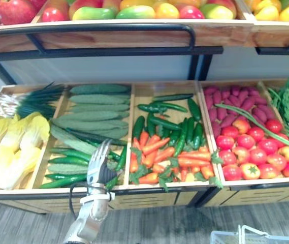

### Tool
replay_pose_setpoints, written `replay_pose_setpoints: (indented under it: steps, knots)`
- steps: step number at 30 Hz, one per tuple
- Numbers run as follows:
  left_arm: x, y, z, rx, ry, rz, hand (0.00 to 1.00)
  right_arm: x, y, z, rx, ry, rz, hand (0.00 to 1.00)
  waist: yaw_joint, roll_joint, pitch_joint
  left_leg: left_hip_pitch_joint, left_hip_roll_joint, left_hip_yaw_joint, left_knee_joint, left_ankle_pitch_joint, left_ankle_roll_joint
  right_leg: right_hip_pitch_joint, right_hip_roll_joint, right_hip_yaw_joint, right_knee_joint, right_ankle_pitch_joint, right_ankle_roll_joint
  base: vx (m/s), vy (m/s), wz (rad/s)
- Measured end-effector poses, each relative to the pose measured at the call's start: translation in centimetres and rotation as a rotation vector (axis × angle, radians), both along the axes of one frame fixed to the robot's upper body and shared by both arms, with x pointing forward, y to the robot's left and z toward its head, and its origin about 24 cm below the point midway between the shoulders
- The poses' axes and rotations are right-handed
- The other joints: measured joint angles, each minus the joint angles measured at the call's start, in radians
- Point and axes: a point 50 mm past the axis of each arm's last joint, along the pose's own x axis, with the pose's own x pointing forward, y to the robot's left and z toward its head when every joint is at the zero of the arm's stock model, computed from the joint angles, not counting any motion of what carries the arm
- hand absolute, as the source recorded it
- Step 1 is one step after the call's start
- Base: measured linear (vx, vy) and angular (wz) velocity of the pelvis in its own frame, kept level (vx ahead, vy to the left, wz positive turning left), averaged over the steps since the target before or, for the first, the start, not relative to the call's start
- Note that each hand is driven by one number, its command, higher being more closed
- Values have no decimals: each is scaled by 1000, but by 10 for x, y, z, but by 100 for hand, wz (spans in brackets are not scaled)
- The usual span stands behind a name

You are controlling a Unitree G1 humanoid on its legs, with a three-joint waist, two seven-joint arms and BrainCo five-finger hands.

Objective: Pick vegetable in the basket

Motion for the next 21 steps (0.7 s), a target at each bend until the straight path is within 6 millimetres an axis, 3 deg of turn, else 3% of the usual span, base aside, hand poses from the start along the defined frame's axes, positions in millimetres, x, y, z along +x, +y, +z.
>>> replay_pose_setpoints:
  steps: [7,14,21]
  knots:
    - [23,-11,-8,224,156,-240,0,6,-7,3,-17,-28,8,100,-35,19,-1,22,16,74,0,-6,-9,-13,19,72,-15,21,-7,8,-15,-32]
    - [35,-42,-12,285,213,-433,0,9,-11,5,-30,-40,10,100,-79,33,4,38,29,142,0,-7,-11,-39,35,143,-10,39,-13,-13,-13,-30]
    - [42,-62,-10,316,209,-519,0,13,-14,8,-42,-68,14,100,-84,49,14,62,45,222,0,-13,-19,-64,50,208,6,54,-19,-35,-10,-31]
